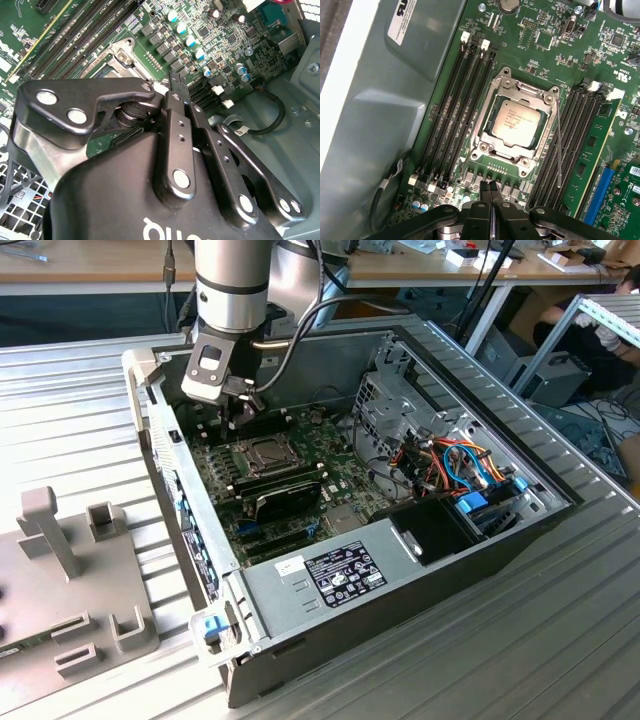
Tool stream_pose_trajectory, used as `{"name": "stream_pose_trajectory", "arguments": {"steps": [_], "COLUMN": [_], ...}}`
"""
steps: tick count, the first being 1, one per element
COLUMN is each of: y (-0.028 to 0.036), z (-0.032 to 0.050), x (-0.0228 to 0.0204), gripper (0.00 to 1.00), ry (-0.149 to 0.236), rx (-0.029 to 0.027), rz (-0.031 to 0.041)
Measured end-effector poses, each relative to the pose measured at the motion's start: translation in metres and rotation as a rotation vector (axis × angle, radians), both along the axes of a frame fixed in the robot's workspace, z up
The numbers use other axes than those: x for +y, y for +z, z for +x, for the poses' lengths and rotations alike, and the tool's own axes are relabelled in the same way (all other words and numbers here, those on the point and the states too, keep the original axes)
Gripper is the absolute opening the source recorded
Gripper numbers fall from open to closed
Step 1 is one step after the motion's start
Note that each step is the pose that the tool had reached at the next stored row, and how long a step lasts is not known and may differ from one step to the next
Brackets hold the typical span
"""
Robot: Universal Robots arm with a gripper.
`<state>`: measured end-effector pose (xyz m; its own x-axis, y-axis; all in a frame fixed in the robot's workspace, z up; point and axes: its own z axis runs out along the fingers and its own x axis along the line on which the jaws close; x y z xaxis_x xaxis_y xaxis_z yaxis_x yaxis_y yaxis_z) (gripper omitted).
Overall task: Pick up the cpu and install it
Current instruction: 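Install the first cpu locking lever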
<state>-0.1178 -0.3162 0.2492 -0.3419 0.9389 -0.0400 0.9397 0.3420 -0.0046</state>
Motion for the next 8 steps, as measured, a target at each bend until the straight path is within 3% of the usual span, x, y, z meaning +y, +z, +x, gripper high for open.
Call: {"name": "stream_pose_trajectory", "arguments": {"steps": [5,8], "y": [0.0000,0.0000], "z": [0.0000,0.0000], "x": [0.0000,0.0000], "gripper": [0.11,0.11], "ry": [0.026,0.073], "rx": [0.0001,0.0000], "rz": [-0.0001,-0.0001]}}
